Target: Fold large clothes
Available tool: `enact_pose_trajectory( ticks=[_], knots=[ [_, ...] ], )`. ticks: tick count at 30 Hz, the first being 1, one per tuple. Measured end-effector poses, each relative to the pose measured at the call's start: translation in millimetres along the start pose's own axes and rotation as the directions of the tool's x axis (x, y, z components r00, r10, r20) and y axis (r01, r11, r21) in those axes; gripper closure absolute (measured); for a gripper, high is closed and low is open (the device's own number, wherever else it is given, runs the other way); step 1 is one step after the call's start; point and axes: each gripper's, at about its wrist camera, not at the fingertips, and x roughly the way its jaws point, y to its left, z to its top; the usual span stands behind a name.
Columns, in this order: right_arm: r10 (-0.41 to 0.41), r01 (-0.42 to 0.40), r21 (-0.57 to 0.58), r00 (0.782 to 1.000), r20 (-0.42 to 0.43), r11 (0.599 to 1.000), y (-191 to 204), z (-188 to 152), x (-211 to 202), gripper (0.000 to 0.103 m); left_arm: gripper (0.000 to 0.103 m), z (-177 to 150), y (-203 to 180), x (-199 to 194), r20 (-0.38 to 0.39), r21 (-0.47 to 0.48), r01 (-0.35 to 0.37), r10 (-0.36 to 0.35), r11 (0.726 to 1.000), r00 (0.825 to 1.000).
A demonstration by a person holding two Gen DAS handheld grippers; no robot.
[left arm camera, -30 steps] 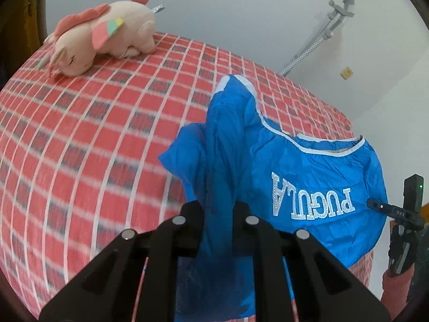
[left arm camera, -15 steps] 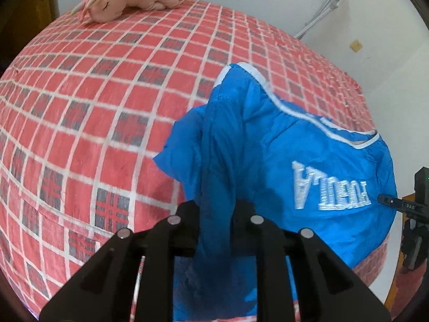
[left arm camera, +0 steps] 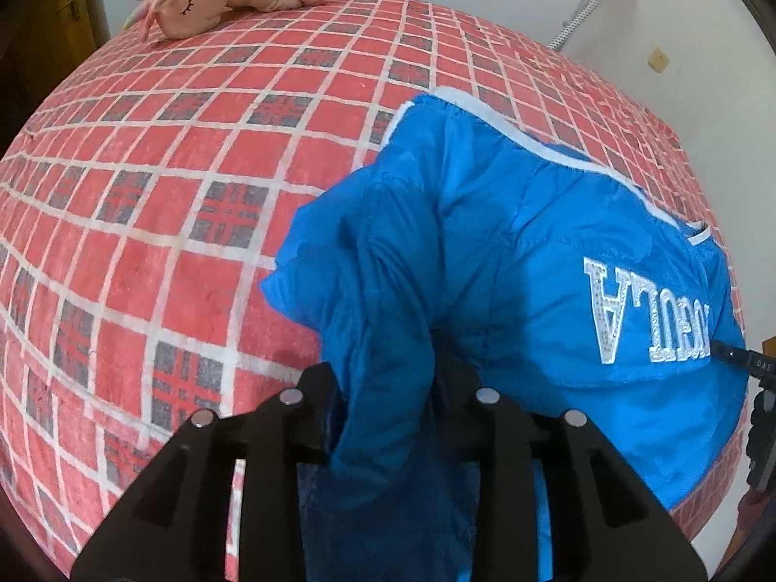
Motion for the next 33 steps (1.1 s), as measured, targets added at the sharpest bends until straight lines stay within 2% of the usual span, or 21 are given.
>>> enact_pose_trajectory(
  ticks=[2, 5, 9, 11, 14, 17, 25, 33],
  knots=[
    [-0.008, 0.008, -0.009, 1.0, 0.023, 1.0, -0.4, -4.6, -12.8, 0.06, 0.067, 1.1, 4.7, -14.2, -0.011, -0.033, 0.006, -0.006, 0.999, 1.0],
    [-0.087, 0.09, -0.039, 0.994, 0.068, 0.995, 3.5, -16.7, -44.3, 0.058, 0.064, -3.6, 10.1, -44.9, 0.035, -0.046, -0.006, 0.008, 0.999, 0.999],
    [-0.156, 0.165, -0.084, 0.982, 0.108, 0.983, 21.1, -33.5, -73.5, 0.058, 0.064, -15.4, -0.2, -76.8, 0.071, -0.024, -0.019, 0.02, 1.0, 0.997],
    [-0.152, 0.165, -0.11, 0.982, 0.115, 0.98, 34.4, -40.5, -78.1, 0.06, 0.064, -25.1, -16.6, -84.2, 0.074, 0.004, -0.012, 0.012, 1.0, 0.997],
    [-0.134, 0.156, -0.172, 0.983, 0.128, 0.973, 53.9, -52.7, -72.0, 0.063, 0.064, -36.8, -37.6, -79.2, 0.067, 0.05, -0.007, 0.003, 0.999, 0.998],
    [-0.175, 0.191, -0.163, 0.979, 0.107, 0.968, 53.1, -55.3, -55.4, 0.065, 0.064, -46.1, -50.7, -57.0, 0.03, 0.075, -0.003, 0.001, 0.997, 1.0],
    [-0.194, 0.196, -0.087, 0.98, 0.034, 0.977, 24.3, -72.7, -22.6, 0.071, 0.061, -53.7, -43.4, -35.6, 0.013, 0.072, 0.01, -0.011, 0.997, 1.0],
    [-0.205, 0.209, -0.081, 0.977, 0.057, 0.974, 26.7, -80.3, -11.5, 0.071, 0.061, -57.6, -46.1, -30.6, 0.021, 0.068, -0.011, 0.01, 0.998, 1.0]
  ],
)
